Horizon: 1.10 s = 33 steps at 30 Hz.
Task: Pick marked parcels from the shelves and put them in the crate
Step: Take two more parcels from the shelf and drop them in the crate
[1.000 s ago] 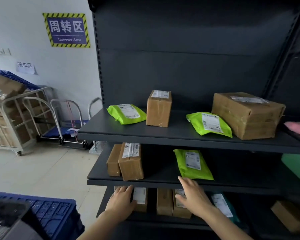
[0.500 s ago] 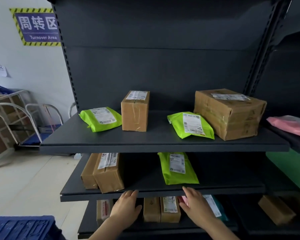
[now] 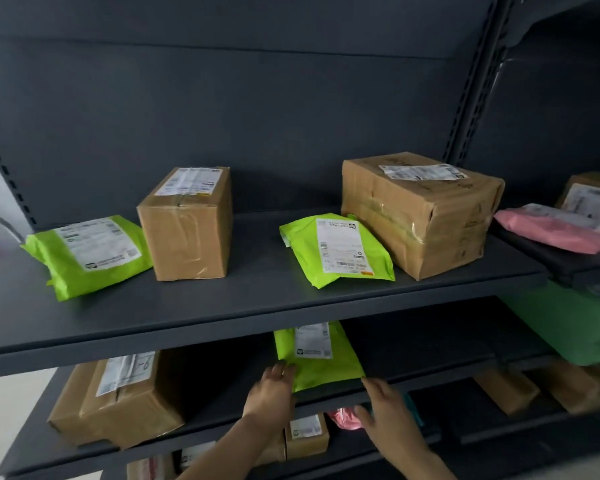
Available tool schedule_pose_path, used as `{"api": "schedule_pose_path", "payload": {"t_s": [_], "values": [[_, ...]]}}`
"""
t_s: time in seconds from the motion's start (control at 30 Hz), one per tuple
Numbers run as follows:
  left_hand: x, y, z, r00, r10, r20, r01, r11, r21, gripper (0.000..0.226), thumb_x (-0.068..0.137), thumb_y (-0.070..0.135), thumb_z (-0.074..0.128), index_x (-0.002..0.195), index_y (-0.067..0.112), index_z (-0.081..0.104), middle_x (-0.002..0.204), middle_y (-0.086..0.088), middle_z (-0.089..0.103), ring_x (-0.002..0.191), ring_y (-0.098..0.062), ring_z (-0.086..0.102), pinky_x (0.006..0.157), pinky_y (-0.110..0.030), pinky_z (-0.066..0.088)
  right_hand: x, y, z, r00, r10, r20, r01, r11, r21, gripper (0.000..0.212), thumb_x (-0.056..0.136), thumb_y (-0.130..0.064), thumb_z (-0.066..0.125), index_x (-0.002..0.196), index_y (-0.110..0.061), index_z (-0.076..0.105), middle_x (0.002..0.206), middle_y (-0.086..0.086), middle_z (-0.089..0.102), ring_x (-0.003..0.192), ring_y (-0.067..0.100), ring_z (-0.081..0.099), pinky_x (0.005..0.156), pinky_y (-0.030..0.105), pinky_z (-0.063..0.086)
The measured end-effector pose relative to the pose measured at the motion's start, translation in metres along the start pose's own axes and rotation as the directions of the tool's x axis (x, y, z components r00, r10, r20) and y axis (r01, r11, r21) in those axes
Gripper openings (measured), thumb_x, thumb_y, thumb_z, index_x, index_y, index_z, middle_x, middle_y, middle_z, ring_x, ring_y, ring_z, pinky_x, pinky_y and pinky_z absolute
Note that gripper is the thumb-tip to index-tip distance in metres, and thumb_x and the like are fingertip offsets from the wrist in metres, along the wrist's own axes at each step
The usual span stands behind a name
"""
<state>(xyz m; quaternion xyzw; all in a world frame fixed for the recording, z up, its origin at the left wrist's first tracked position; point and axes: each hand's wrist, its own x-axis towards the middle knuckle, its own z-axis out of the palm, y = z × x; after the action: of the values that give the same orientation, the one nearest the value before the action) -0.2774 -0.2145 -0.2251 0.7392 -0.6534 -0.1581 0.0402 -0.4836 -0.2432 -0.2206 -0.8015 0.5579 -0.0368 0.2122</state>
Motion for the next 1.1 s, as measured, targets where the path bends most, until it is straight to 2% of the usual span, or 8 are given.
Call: {"api": "schedule_pose_path", "payload": {"t_s": [0.17,0.47,0.53,0.6,0.67,0.73,0.8,1.1], "values": [[0.026,0.016,0.007,0.999,0.034,-0.029,-0.032,0.997,0.072,0.057,0.094,0.018,0.049,0.144,0.016,0.024,0.157,-0.001,0.011,0.144,-0.020,0.013,0.102,-0.036,0.043,0.002,0.019,-0.005,1.000,-0.008,0.008,0.008,1.000,-0.007,0.058,0.097,-0.039,0.039,0.148,-0.022,0.016,0.153,-0.004,0.020,0.139,0.013,0.023,0.110,0.020,0.020],[0.014,0.039,0.019,0.992,0.114,-0.053,-0.098,0.968,0.231,0.059,0.081,-0.006,0.057,0.134,0.014,0.043,0.154,-0.009,0.026,0.142,-0.019,0.029,0.089,-0.031,0.052,-0.003,0.041,-0.013,0.996,-0.076,0.042,0.076,0.997,0.010,0.057,0.098,-0.039,0.037,0.148,-0.021,0.016,0.154,-0.003,0.018,0.140,0.013,0.021,0.113,0.022,0.019],[0.002,0.038,0.025,0.991,0.134,0.000,-0.128,0.947,0.295,0.063,0.036,0.011,0.092,0.095,0.020,0.071,0.119,-0.006,0.066,0.109,-0.012,0.064,0.053,-0.018,0.054,-0.002,0.044,-0.014,0.994,-0.097,0.039,0.097,0.995,0.007,0.057,0.097,-0.038,0.039,0.148,-0.021,0.017,0.154,-0.003,0.019,0.140,0.014,0.021,0.113,0.023,0.019],[-0.008,0.041,0.036,0.983,0.173,-0.064,-0.144,0.935,0.325,0.070,0.002,0.017,0.091,0.070,0.025,0.074,0.091,0.002,0.075,0.082,-0.008,0.072,0.033,-0.015,0.045,-0.002,0.048,-0.016,0.993,-0.111,0.042,0.112,0.994,-0.012,0.058,0.097,-0.037,0.041,0.148,-0.022,0.018,0.154,-0.003,0.019,0.140,0.015,0.022,0.113,0.024,0.020],[-0.017,0.048,0.034,0.984,0.173,-0.033,-0.156,0.944,0.291,0.064,0.038,0.014,0.092,0.099,0.017,0.072,0.119,-0.008,0.067,0.110,-0.013,0.064,0.054,-0.021,0.057,-0.002,0.052,-0.016,0.992,-0.119,0.053,0.121,0.991,-0.051,0.059,0.097,-0.039,0.040,0.148,-0.022,0.017,0.155,-0.002,0.018,0.140,0.017,0.022,0.113,0.026,0.021],[-0.021,0.055,0.036,0.988,0.155,-0.024,-0.140,0.944,0.299,0.055,0.086,-0.001,0.055,0.138,0.008,0.041,0.154,-0.013,0.027,0.144,-0.020,0.026,0.094,-0.035,0.051,-0.004,0.057,-0.017,0.990,-0.126,0.059,0.131,0.988,-0.084,0.059,0.097,-0.040,0.039,0.148,-0.021,0.017,0.155,-0.001,0.017,0.140,0.018,0.022,0.113,0.027,0.020],[-0.019,0.059,0.030,0.991,0.133,-0.022,-0.122,0.953,0.276,0.055,0.091,-0.007,0.037,0.143,0.008,0.028,0.159,-0.009,0.012,0.147,-0.021,0.010,0.105,-0.039,0.042,-0.007,0.062,-0.017,0.990,-0.135,0.050,0.139,0.985,-0.097,0.057,0.097,-0.039,0.038,0.148,-0.020,0.018,0.154,-0.001,0.019,0.140,0.017,0.022,0.114,0.027,0.021],[-0.019,0.073,0.027,0.986,0.078,-0.151,-0.030,0.955,0.295,0.054,0.087,-0.002,0.049,0.138,0.007,0.036,0.156,-0.014,0.018,0.147,-0.025,0.012,0.120,-0.039,0.013,-0.019,0.074,-0.029,0.988,-0.155,0.023,0.156,0.980,-0.119,0.056,0.096,-0.038,0.041,0.146,-0.021,0.023,0.151,-0.003,0.026,0.136,0.015,0.029,0.111,0.027,0.027]]}}
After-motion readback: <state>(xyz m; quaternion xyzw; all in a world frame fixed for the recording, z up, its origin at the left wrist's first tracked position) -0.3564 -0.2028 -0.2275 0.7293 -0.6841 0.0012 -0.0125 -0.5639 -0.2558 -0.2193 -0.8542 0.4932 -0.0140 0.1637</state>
